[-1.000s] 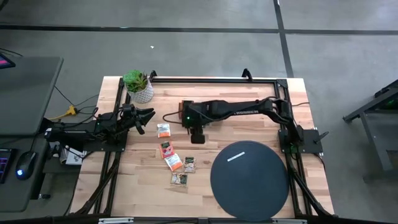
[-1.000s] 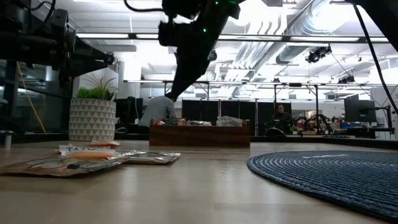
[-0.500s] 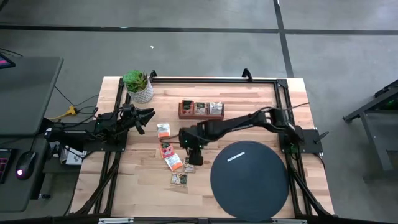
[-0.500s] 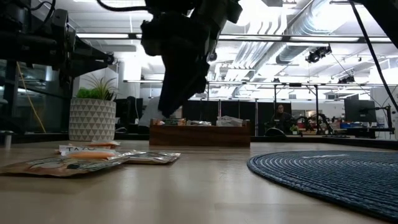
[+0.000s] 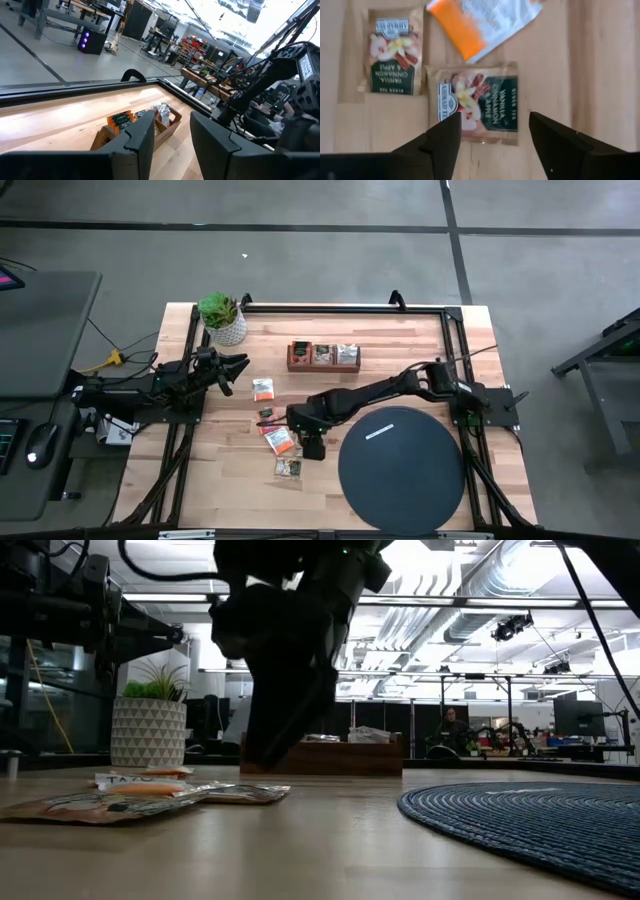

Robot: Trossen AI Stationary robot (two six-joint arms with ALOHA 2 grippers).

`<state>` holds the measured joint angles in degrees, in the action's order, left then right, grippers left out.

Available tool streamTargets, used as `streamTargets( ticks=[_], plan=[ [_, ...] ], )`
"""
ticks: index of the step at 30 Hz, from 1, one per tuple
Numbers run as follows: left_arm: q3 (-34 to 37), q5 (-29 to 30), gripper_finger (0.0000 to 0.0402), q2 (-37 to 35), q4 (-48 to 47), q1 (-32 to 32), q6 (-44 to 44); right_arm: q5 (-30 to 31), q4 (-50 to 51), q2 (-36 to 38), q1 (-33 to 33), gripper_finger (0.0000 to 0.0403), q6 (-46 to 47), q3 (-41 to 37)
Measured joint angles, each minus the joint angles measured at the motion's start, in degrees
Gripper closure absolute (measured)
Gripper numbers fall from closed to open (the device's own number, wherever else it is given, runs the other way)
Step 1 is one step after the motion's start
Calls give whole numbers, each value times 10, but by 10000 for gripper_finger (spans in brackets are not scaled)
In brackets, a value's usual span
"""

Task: Pick & Place Tea
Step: Put the brown tea sachet into the middle section of the wooden organizer

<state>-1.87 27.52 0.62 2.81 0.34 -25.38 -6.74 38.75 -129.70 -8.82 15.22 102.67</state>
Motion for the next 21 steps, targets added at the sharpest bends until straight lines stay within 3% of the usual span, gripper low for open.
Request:
streamTargets(
  ticks=[14, 21],
  plan=[
    [0, 0, 278, 0, 0, 0, 0, 33, 3, -44, -11, 167, 39, 3],
    [0, 0, 278, 0, 0, 0, 0, 41, 17, -64, -11, 210, 55, 5]
  ],
)
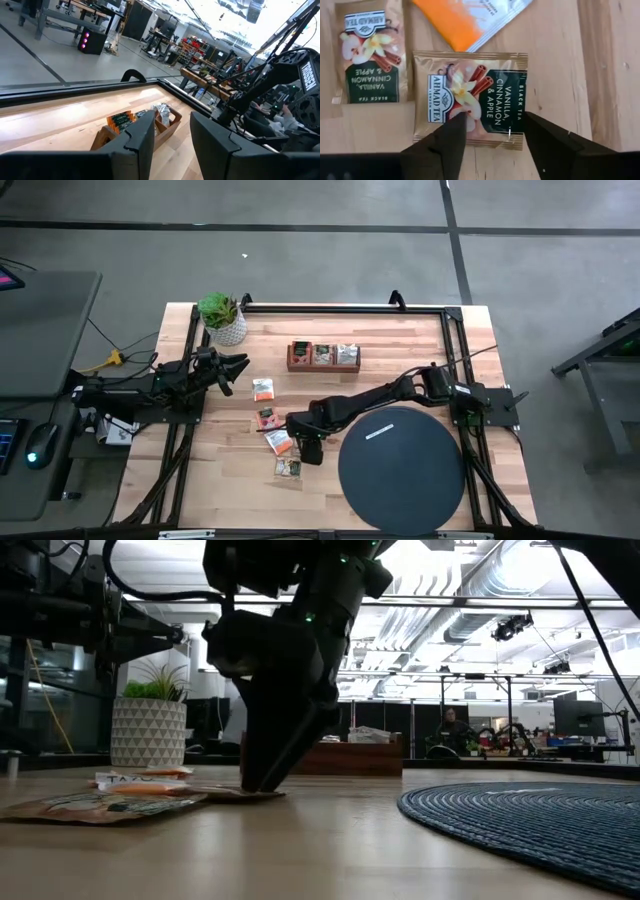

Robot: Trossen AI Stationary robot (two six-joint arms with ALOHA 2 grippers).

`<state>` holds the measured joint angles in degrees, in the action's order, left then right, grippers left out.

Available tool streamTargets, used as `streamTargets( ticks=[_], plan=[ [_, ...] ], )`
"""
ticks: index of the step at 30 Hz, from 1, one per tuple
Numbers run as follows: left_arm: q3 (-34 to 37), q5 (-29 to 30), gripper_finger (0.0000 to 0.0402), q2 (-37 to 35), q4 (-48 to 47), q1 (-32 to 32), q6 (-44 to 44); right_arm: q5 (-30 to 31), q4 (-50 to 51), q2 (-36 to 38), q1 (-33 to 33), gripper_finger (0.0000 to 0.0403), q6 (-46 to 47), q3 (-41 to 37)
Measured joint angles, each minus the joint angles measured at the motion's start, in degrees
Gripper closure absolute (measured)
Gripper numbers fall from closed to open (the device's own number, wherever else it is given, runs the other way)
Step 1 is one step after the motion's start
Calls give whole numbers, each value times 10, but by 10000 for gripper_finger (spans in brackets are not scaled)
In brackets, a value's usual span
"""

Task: Pick & Place Tea
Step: Put the brown tea sachet into the middle section of the wooden organizer

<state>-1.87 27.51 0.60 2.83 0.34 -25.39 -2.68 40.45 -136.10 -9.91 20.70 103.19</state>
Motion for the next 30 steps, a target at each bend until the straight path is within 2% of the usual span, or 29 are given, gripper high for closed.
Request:
streamTargets(
  ticks=[8, 17, 21, 30],
  plan=[
    [0, 0, 278, 0, 0, 0, 0, 38, 6, -1, 0, 279, 5, -1],
    [0, 0, 278, 0, 0, 0, 0, 39, -5, -5, 2, 342, 35, -10],
    [0, 0, 278, 0, 0, 0, 0, 38, -3, -5, 2, 389, 35, -10],
    [0, 0, 278, 0, 0, 0, 0, 82, 17, -8, -1, 401, 15, 11]
  ],
)
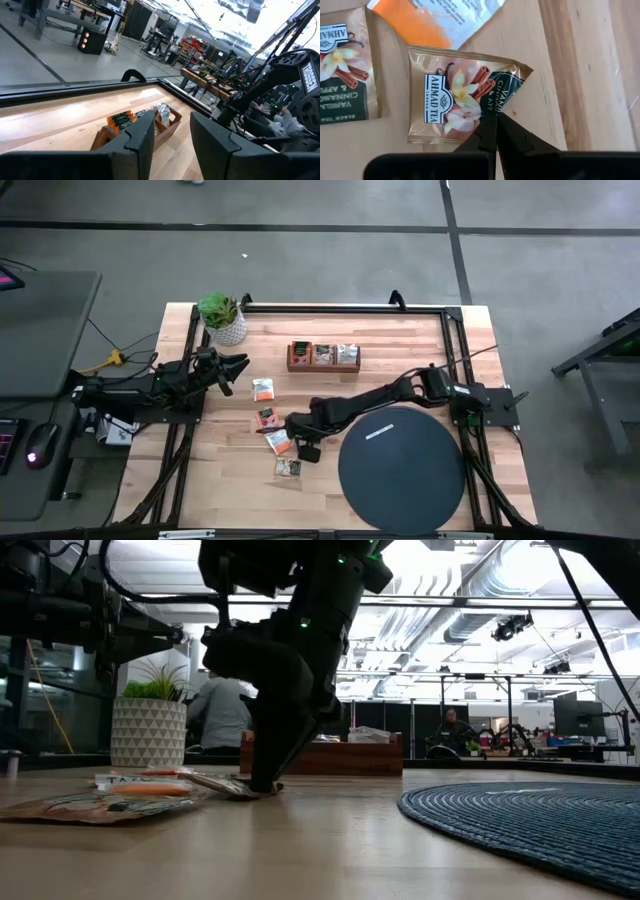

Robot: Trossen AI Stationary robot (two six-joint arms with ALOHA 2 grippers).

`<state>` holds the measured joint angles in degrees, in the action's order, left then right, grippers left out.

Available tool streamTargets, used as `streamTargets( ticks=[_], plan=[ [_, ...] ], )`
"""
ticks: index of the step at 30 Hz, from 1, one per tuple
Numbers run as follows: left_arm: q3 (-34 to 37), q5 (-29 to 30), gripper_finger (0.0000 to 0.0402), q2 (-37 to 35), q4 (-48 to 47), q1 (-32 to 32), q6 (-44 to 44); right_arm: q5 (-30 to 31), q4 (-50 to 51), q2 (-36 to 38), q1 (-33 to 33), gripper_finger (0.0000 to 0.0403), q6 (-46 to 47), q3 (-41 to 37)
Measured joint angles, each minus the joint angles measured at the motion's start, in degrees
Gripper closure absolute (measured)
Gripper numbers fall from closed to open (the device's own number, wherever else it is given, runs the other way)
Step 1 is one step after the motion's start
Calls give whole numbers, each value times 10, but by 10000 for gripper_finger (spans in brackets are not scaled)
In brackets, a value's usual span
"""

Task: Pick & Place Tea
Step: Put the brown tea sachet into the middle section of the wooden organizer

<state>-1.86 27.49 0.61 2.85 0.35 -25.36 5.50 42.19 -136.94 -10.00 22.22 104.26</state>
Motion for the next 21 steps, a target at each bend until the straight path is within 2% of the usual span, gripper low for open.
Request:
streamTargets(
  ticks=[9, 21],
  plan=[
    [0, 0, 278, 0, 0, 0, 0, 152, 105, 0, 0, 403, -77, 73],
    [0, 0, 278, 0, 0, 0, 0, 237, 209, 2, 7, 403, -138, 167]
  ],
)
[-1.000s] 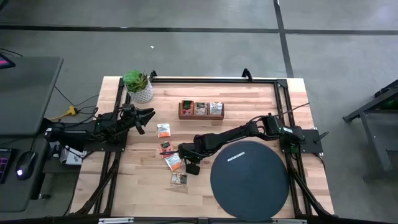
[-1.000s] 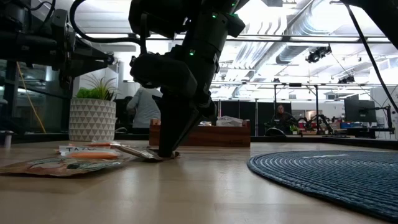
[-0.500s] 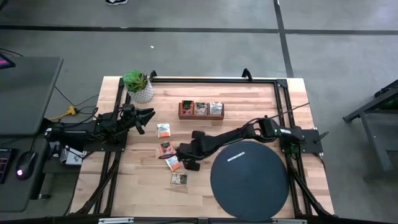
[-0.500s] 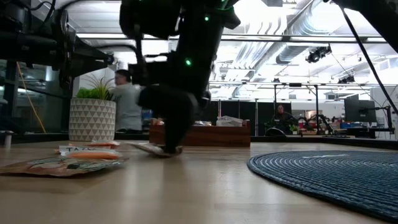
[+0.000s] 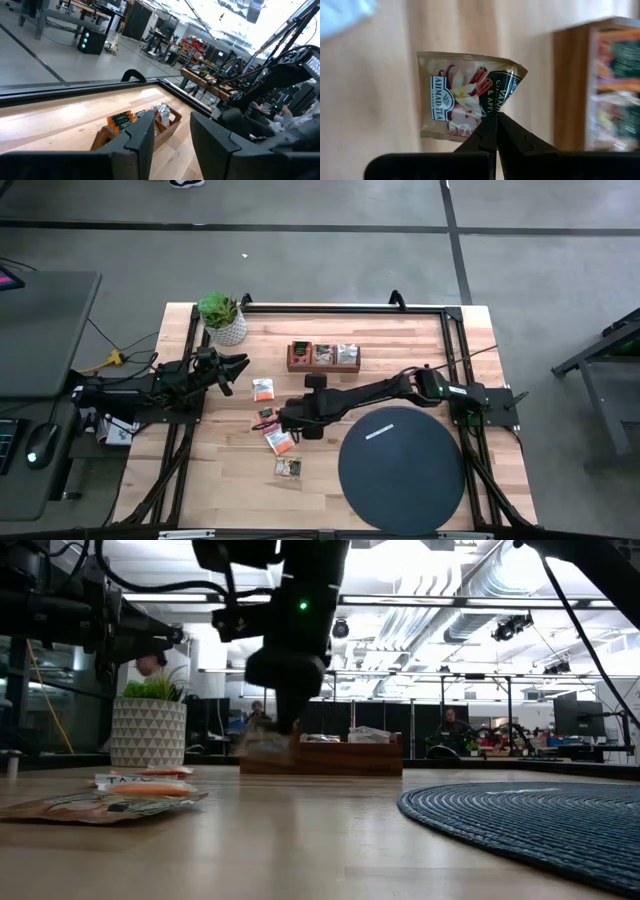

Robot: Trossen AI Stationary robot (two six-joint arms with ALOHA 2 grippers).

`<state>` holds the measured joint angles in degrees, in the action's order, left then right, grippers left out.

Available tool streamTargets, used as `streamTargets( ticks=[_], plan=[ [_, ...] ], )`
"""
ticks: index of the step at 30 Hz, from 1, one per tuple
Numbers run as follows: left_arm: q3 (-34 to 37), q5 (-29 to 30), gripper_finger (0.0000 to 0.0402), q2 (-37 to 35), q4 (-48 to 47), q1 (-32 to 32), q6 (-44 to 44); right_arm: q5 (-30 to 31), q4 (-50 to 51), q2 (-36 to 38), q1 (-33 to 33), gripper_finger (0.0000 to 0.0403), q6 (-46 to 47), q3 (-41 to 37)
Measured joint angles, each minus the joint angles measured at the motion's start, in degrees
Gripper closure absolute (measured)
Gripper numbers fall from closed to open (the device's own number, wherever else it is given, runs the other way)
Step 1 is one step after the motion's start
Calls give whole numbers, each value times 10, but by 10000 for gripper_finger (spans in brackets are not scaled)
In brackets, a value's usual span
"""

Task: Pick & Place Tea
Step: Put the brown tea sachet into the middle section of the wooden organizer

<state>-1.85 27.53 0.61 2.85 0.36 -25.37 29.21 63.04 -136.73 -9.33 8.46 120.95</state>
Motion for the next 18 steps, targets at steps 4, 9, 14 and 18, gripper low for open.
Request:
streamTargets(
  ticks=[4, 9, 14, 18],
  plan=[
    [0, 0, 278, 0, 0, 0, 0, 41, 61, 0, 8, 403, 0, 29],
    [0, 0, 278, 0, 0, 0, 0, 106, 120, 24, 27, 402, 9, 24],
    [0, 0, 278, 0, 0, 0, 0, 136, 131, 64, 57, 402, 29, -14],
    [0, 0, 278, 0, 0, 0, 0, 155, 122, 91, 83, 402, 29, -63]
  ],
)
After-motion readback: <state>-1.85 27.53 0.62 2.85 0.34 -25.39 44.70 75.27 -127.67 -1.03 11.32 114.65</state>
